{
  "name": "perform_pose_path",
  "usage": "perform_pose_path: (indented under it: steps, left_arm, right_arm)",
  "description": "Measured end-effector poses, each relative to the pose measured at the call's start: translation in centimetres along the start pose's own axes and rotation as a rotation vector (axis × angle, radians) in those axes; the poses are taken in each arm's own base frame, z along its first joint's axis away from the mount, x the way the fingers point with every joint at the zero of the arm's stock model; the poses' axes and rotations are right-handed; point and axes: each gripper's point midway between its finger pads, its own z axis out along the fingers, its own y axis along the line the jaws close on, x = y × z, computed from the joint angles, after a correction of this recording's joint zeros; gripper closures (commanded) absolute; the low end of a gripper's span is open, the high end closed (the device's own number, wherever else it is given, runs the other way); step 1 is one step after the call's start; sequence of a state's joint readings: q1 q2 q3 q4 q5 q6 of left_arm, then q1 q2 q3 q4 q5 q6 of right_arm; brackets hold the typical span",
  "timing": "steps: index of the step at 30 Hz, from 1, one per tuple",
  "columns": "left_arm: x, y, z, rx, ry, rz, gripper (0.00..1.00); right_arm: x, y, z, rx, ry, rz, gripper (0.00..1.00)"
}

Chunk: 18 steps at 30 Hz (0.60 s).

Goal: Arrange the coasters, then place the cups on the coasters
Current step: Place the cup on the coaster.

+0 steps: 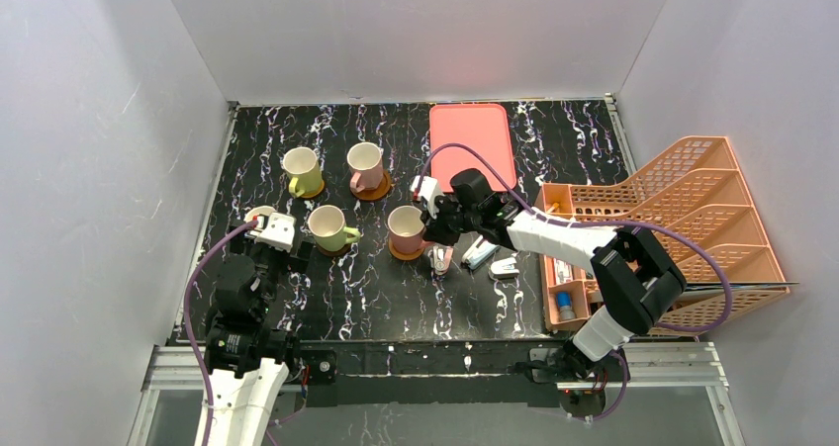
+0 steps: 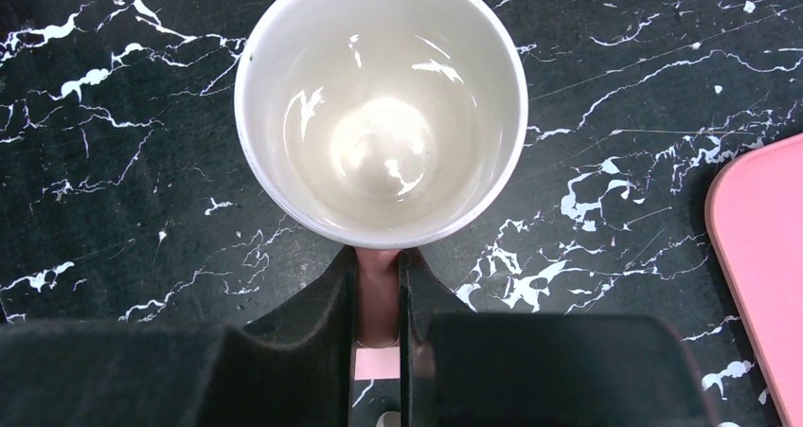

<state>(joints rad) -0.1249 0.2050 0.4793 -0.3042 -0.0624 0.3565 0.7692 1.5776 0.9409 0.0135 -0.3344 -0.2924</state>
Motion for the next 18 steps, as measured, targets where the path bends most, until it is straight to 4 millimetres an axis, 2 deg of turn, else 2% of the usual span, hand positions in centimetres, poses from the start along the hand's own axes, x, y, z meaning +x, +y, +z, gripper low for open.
perform_pose_path:
  steps: [14, 18]
  left_arm:
    - [0.17, 0.01, -0.12, 0.000, 0.005, 0.001, 0.02]
    - [0.17, 0.00, -0.12, 0.001, 0.005, 0.001, 0.02]
  right_arm:
    - [-0.73, 0.50, -0.10, -0.038, -0.017, -0.004, 0.51]
    - [-0.84, 0.62, -0.12, -0.048, -0.022, -0.003, 0.46]
